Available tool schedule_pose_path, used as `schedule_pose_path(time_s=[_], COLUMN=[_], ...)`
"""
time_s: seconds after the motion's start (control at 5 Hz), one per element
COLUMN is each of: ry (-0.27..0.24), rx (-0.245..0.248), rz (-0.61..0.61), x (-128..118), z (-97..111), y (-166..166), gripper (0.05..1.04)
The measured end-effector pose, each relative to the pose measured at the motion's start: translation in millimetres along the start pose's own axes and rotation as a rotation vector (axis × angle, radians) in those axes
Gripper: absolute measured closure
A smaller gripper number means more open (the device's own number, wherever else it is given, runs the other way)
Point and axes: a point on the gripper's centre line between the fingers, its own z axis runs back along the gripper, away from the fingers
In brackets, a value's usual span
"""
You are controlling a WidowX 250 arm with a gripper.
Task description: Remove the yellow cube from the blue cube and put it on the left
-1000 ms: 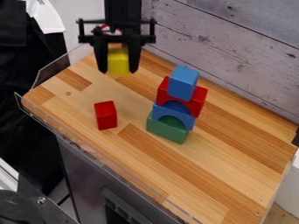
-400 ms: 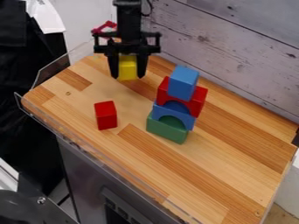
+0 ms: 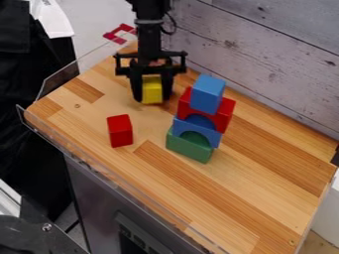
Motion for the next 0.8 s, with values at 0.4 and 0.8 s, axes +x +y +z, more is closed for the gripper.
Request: schedule_pose_path(time_s=[0.4,0.8], ry=[0.011,-0.22], rx=[-0.02,0.023], rz=[0.02,-0.027], x=[0.8,-32.4], z=[-1.1,86.0], y=[2.7,8.9], gripper=[0.155,0.083])
